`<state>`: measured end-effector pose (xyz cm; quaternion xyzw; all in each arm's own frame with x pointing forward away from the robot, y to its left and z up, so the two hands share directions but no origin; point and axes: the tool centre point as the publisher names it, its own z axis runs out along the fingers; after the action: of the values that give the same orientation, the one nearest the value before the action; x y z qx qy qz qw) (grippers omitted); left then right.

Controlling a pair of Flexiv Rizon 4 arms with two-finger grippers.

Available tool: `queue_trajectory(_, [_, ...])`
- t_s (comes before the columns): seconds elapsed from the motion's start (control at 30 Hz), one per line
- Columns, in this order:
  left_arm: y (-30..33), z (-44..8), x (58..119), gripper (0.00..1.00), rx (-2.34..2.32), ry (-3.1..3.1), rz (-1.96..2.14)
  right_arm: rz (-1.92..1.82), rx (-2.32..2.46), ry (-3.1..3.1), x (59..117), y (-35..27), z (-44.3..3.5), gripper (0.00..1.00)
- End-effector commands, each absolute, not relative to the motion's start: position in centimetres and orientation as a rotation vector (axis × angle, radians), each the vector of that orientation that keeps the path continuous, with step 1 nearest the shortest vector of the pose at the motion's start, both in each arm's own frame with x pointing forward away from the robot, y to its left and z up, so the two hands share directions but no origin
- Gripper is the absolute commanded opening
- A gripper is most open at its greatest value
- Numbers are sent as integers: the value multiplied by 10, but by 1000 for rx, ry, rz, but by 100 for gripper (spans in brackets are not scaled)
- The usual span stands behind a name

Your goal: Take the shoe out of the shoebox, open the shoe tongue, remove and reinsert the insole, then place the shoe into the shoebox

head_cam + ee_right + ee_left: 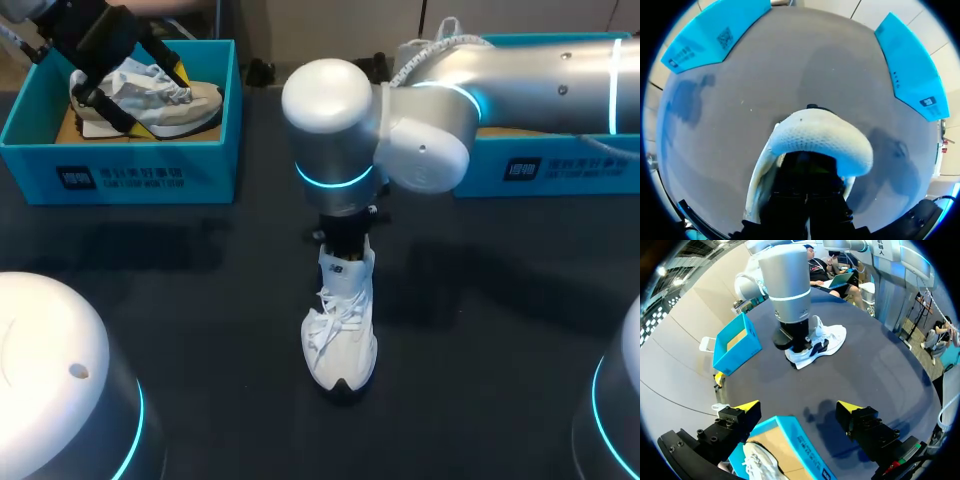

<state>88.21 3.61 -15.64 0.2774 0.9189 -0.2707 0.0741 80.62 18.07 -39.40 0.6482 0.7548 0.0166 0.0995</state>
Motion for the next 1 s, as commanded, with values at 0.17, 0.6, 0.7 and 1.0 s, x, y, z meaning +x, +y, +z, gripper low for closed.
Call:
queue_trajectory(0.17, [36,-156,884,100,835,2762,-810,66,1891,2225,815,178,-379,0])
queue_trajectory(0.6, [36,-156,884,100,835,2762,-810,46,1897,2234,827,182,-399,0])
queue_trajectory(0.7, [36,-156,884,100,835,2762,-810,39,1913,2239,823,184,-404,0])
queue_trajectory(1.0, [36,-156,884,100,835,2762,-810,27,1976,2243,811,185,-389,0])
